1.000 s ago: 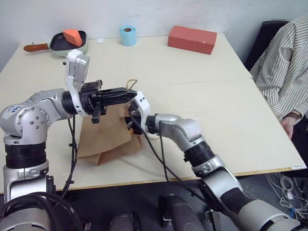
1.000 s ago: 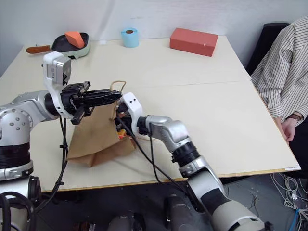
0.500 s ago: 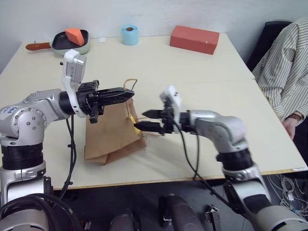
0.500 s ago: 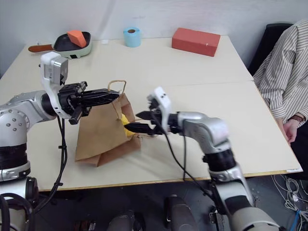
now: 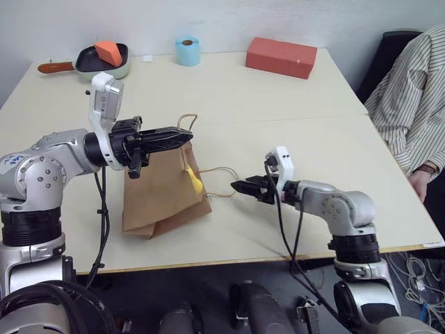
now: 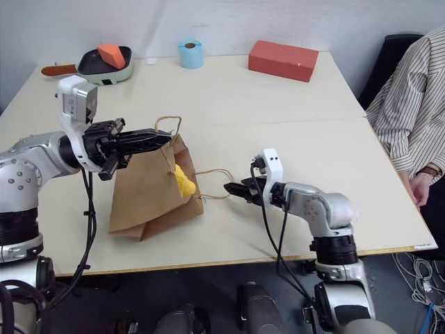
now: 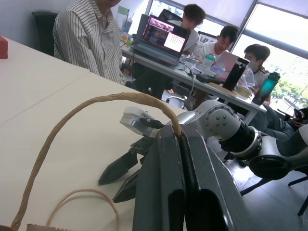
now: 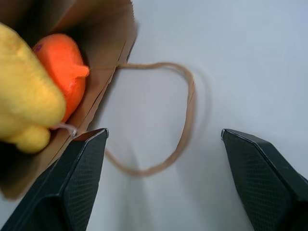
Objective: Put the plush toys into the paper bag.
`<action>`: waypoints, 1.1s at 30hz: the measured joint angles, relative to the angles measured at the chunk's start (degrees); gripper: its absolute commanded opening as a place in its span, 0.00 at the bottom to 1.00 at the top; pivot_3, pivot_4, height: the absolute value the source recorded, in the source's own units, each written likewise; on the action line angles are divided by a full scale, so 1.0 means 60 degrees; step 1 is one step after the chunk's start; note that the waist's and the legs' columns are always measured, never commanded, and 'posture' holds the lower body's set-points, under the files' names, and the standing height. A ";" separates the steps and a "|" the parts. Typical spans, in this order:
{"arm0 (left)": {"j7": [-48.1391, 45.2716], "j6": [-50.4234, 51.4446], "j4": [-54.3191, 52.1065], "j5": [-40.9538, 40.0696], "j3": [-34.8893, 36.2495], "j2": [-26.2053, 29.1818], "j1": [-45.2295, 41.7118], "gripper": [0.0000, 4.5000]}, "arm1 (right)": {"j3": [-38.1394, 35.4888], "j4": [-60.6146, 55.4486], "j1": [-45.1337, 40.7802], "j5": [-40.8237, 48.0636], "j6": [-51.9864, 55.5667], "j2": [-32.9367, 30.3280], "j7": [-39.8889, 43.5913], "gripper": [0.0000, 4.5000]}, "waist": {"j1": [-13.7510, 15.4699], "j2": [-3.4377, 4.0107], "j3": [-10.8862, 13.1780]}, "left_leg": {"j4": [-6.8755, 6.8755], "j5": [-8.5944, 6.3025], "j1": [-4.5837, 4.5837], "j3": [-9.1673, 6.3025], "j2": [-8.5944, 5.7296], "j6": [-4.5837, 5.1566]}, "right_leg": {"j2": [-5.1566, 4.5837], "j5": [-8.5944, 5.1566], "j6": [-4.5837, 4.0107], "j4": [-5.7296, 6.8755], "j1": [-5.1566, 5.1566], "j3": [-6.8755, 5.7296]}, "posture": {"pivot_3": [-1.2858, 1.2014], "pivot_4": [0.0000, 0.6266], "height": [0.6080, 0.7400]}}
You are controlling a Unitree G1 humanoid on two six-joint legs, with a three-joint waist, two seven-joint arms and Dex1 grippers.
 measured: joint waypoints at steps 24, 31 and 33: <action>0.0457 -0.0246 0.0408 -0.0118 0.0318 -0.0689 -0.0728 0.00 | -0.3799 -0.2241 -0.1753 0.3846 0.3293 -0.1790 0.0012 0.01 | 0.0058 0.0002 0.0002 | -0.0005 -0.0001 -0.0011 -0.0009 0.0000 0.0001 | -0.0001 0.0000 0.0000 -0.0003 -0.0005 -0.0004 | 0.52 0.24 1.00; 0.0613 -0.1331 0.1291 0.0702 -0.0190 -0.1754 -0.1024 0.00 | -0.4768 -0.2368 -0.3079 0.5445 0.4247 -0.2112 -0.1077 0.01 | 0.0070 0.0002 0.0002 | -0.0003 0.0000 -0.0013 -0.0007 0.0000 0.0001 | 0.0000 0.0000 0.0000 -0.0004 -0.0005 -0.0005 | 0.52 0.24 1.00; 0.0636 -0.1731 0.1653 0.1080 -0.0473 -0.2104 -0.1254 0.00 | -0.4430 -0.2636 -0.3008 0.5315 0.3991 -0.2336 -0.1207 0.01 | 0.0107 0.0002 0.0001 | -0.0011 0.0000 -0.0016 -0.0008 0.0000 0.0001 | 0.0001 0.0000 0.0000 -0.0015 -0.0005 -0.0006 | 0.52 0.24 1.00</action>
